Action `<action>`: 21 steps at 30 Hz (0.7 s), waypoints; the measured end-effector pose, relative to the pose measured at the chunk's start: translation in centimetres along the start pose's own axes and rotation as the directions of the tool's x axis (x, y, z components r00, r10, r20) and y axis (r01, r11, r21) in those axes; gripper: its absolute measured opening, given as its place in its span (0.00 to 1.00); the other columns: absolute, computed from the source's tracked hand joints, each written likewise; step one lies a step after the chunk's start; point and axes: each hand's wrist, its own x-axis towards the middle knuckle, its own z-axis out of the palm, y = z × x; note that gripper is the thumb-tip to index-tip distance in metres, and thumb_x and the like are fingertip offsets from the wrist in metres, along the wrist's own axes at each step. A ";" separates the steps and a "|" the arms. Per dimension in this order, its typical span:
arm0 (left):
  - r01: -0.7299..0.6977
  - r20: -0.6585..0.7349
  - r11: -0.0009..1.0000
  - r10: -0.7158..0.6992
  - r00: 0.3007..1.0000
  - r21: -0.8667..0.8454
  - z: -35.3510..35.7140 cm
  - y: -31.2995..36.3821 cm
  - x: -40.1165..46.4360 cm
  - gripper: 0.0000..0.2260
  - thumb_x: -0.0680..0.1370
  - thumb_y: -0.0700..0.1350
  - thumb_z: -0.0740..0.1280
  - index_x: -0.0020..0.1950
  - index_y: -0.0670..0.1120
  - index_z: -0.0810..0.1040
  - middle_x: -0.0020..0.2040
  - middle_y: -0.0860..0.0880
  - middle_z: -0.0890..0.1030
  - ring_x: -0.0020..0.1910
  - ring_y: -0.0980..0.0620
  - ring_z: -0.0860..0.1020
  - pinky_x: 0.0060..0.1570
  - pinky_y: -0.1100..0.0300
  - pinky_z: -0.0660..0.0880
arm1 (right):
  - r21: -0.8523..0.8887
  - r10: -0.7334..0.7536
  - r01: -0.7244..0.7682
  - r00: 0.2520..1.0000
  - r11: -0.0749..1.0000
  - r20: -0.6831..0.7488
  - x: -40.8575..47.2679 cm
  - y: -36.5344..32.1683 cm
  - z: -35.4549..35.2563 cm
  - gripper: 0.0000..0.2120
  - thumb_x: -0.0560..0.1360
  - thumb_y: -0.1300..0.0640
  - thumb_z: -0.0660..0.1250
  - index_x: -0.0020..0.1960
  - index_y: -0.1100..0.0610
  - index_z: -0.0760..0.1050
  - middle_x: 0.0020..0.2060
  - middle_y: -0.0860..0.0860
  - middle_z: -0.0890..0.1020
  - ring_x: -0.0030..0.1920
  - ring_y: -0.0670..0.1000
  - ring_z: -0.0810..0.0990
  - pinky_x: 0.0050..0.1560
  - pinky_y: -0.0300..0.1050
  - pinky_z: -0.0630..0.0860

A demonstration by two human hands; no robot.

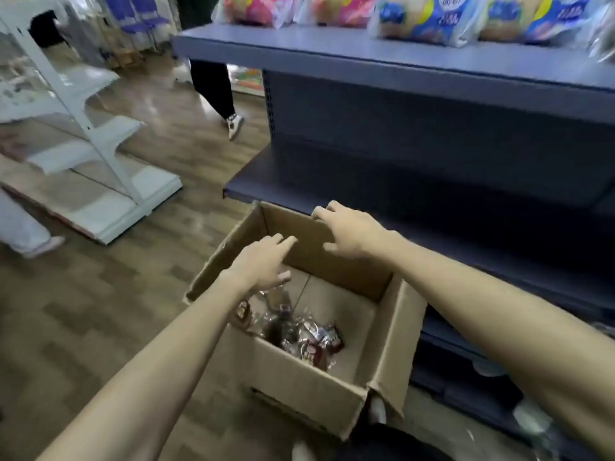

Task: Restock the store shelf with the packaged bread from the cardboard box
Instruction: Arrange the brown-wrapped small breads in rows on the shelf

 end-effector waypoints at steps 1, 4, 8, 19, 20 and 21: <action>0.021 0.058 0.999 -0.018 0.998 -0.040 1.6 0.3 -0.1 0.33 0.76 0.54 0.67 0.78 0.49 0.59 0.63 0.46 0.71 0.62 0.44 0.72 0.57 0.50 0.72 | 0.021 0.019 -0.020 0.998 1.000 0.052 -0.2 0.3 1.9 0.28 0.74 0.52 0.70 0.70 0.49 0.63 0.61 0.52 0.70 0.52 0.57 0.77 0.48 0.52 0.77; 0.114 0.332 0.982 -0.059 0.942 -0.149 5.7 0.9 0.0 0.35 0.76 0.51 0.69 0.78 0.50 0.56 0.68 0.45 0.70 0.67 0.43 0.70 0.62 0.50 0.71 | 0.071 0.073 -0.093 0.965 0.993 0.252 -0.8 1.9 7.5 0.32 0.72 0.53 0.73 0.71 0.49 0.62 0.61 0.54 0.70 0.57 0.59 0.77 0.55 0.54 0.77; 0.277 0.574 0.954 -0.163 0.803 -0.115 9.0 0.5 0.1 0.34 0.77 0.46 0.68 0.79 0.51 0.54 0.76 0.44 0.63 0.72 0.41 0.66 0.68 0.49 0.67 | 0.093 0.121 -0.184 0.879 0.979 0.462 -0.4 4.8 11.9 0.35 0.73 0.55 0.74 0.75 0.51 0.61 0.68 0.57 0.68 0.66 0.60 0.73 0.65 0.54 0.73; 0.209 0.685 0.978 -0.155 0.712 0.003 13.3 2.9 4.1 0.37 0.71 0.49 0.76 0.76 0.50 0.62 0.72 0.43 0.64 0.69 0.41 0.67 0.67 0.46 0.70 | 0.124 0.086 -0.222 0.743 0.967 0.664 3.8 7.2 16.8 0.36 0.73 0.55 0.74 0.76 0.49 0.62 0.67 0.55 0.73 0.60 0.58 0.78 0.54 0.47 0.76; 0.156 0.695 0.987 -0.138 0.706 0.037 13.9 3.7 4.3 0.37 0.71 0.49 0.76 0.76 0.50 0.61 0.72 0.43 0.63 0.70 0.41 0.66 0.67 0.45 0.69 | 0.124 0.086 -0.228 0.730 0.966 0.678 3.8 7.3 17.1 0.35 0.73 0.56 0.74 0.75 0.49 0.62 0.67 0.56 0.72 0.59 0.59 0.78 0.50 0.48 0.76; 0.083 0.700 0.994 -0.108 0.705 0.070 14.5 4.5 4.4 0.38 0.71 0.49 0.75 0.76 0.49 0.60 0.72 0.42 0.62 0.71 0.41 0.64 0.67 0.46 0.68 | 0.120 0.084 -0.228 0.721 0.966 0.688 3.8 7.2 17.3 0.34 0.73 0.57 0.74 0.75 0.50 0.63 0.67 0.56 0.72 0.59 0.59 0.78 0.46 0.48 0.76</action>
